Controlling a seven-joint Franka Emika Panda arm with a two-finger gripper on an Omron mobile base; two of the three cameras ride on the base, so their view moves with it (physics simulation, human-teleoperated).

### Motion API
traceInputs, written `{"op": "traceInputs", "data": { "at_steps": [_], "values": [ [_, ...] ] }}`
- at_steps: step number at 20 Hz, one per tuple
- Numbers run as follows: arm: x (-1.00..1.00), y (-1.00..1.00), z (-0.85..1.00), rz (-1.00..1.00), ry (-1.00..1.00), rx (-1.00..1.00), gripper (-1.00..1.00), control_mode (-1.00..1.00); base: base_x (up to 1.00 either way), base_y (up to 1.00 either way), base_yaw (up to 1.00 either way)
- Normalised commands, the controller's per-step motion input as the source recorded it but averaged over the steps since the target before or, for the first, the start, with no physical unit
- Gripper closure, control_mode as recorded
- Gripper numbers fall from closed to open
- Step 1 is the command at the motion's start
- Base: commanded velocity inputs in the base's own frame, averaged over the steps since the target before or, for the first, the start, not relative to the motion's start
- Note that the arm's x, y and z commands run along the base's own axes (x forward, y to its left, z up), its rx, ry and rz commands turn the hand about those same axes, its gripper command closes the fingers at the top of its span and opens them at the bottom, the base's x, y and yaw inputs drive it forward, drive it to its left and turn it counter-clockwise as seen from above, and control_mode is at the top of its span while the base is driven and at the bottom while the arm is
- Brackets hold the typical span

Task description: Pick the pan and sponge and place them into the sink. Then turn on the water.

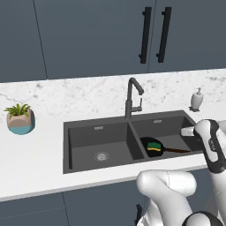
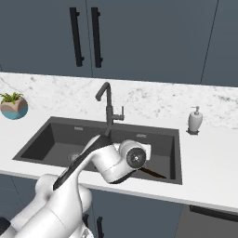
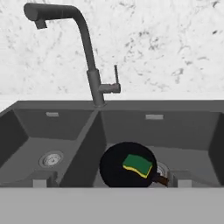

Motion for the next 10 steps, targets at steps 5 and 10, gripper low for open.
{"op": "traceInputs", "data": {
  "at_steps": [5,10],
  "values": [
    [0.53,0.19,0.16,0.16,-0.1,-0.11,-1.0,-1.0,0.0,0.0,0.0],
    [0.69,0.06,0.2,0.09,-0.05,-0.01,-1.0,-1.0,0.0,0.0,0.0]
  ]
}}
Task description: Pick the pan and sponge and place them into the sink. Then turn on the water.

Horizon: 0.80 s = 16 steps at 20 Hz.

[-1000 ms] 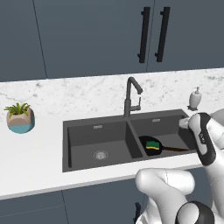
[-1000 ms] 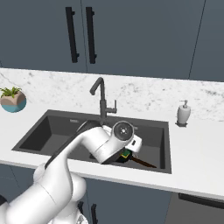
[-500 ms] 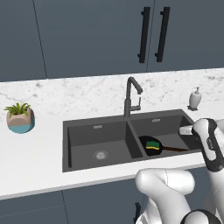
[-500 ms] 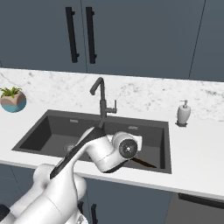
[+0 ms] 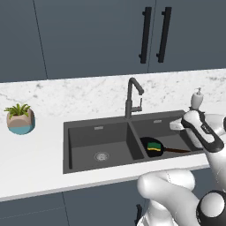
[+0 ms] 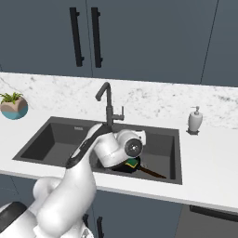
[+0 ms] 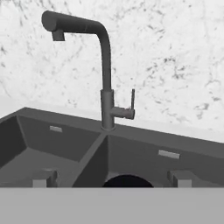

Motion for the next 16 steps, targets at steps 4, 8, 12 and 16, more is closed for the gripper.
{"op": "traceInputs", "data": {
  "at_steps": [4,8,12,16],
  "values": [
    [0.52,0.0,0.01,0.04,-0.07,0.0,-1.0,-1.0,0.0,0.0,0.0],
    [0.4,0.0,0.0,0.04,-0.14,0.03,-1.0,-1.0,0.0,0.0,0.0],
    [0.37,0.0,0.0,0.08,-0.12,0.0,-1.0,-1.0,0.0,0.0,0.0],
    [0.43,0.02,0.0,0.16,-0.01,0.0,-1.0,-1.0,0.0,0.0,0.0]
  ]
}}
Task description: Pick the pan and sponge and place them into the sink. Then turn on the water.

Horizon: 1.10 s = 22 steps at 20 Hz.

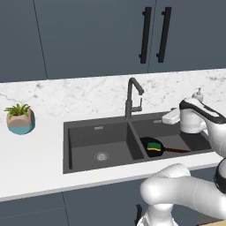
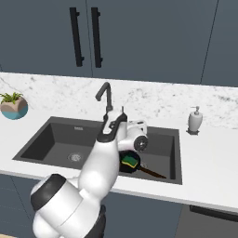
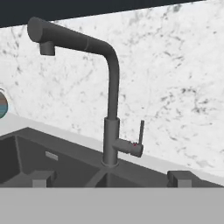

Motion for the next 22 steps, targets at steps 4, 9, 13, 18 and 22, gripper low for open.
{"op": "traceInputs", "data": {
  "at_steps": [4,9,13,18,22],
  "values": [
    [0.36,0.05,0.0,0.17,0.0,-0.01,-1.0,-1.0,0.0,0.0,0.0],
    [0.29,0.02,0.0,0.16,-0.01,0.0,-1.0,-1.0,0.0,0.0,0.0],
    [0.21,0.05,0.0,0.13,-0.13,0.0,-1.0,-1.0,0.0,0.0,0.0],
    [0.16,0.08,0.0,0.09,-0.11,0.0,-1.0,-1.0,0.0,0.0,0.0],
    [0.14,0.18,0.0,0.04,-0.06,0.0,-1.0,-1.0,0.0,0.0,0.0]
  ]
}}
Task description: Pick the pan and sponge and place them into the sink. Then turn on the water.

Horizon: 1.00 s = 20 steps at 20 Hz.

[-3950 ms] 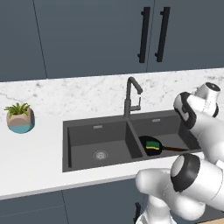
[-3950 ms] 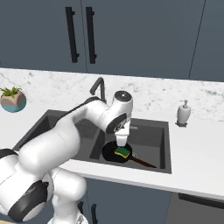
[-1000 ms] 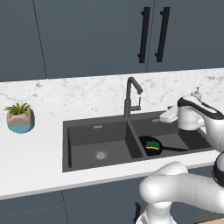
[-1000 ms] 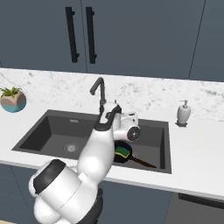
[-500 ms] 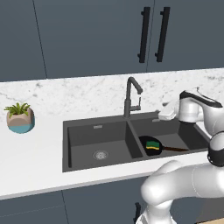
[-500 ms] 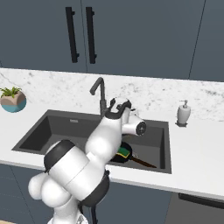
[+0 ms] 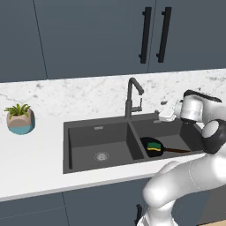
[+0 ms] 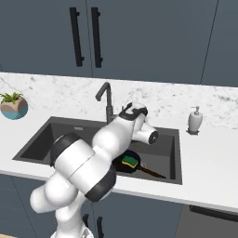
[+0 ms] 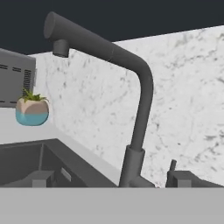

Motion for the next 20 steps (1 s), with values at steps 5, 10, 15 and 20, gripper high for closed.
{"op": "traceInputs", "data": {
  "at_steps": [5,10,15,20],
  "values": [
    [0.1,0.36,0.0,0.0,-0.02,-0.01,-1.0,-1.0,0.0,0.0,0.0],
    [0.19,0.32,0.0,0.0,0.0,-0.02,-1.0,-1.0,0.0,0.0,0.0],
    [0.32,0.09,0.0,0.0,0.0,-0.01,-1.0,-1.0,0.0,0.0,0.0],
    [0.39,0.0,-0.05,0.0,0.0,0.0,-1.0,-1.0,0.0,0.0,0.0]
  ]
}}
